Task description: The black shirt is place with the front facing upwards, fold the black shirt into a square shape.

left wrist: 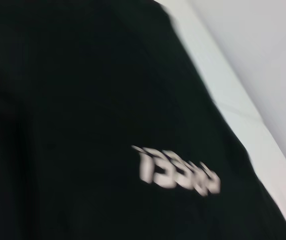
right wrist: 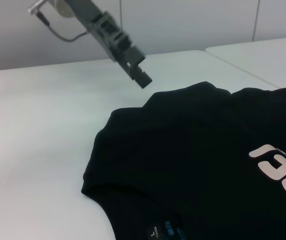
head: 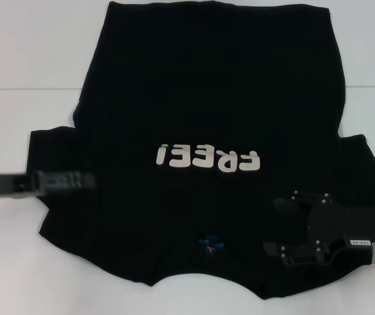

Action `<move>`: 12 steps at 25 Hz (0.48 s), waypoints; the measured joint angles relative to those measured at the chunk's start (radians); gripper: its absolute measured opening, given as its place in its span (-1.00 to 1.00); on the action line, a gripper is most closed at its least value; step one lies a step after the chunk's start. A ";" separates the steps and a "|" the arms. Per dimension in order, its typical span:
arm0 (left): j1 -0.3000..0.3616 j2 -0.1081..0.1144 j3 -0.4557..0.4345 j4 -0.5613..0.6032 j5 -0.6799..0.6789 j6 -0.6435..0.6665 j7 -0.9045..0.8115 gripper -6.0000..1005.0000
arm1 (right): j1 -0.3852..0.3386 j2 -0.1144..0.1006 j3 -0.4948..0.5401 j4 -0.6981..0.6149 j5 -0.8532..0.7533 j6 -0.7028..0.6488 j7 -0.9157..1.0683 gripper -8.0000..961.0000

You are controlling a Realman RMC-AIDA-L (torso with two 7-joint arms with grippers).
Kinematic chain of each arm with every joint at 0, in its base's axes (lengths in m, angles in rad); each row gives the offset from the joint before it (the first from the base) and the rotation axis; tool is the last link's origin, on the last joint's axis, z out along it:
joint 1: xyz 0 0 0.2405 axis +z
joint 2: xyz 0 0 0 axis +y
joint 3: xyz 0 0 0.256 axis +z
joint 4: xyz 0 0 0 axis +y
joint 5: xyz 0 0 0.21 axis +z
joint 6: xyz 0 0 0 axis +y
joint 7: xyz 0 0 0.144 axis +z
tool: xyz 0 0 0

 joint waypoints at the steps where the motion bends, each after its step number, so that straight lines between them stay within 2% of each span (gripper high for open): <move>1: 0.000 0.010 -0.008 0.001 0.002 -0.009 -0.065 0.86 | -0.001 0.000 0.000 0.000 0.000 0.000 0.000 0.89; 4: 0.000 0.031 -0.065 0.002 0.040 -0.041 -0.205 0.86 | -0.001 0.000 0.000 0.000 0.000 0.001 0.000 0.89; 12: -0.018 0.037 -0.086 -0.002 0.184 -0.166 -0.375 0.86 | 0.001 0.001 0.000 0.001 0.000 0.004 0.001 0.89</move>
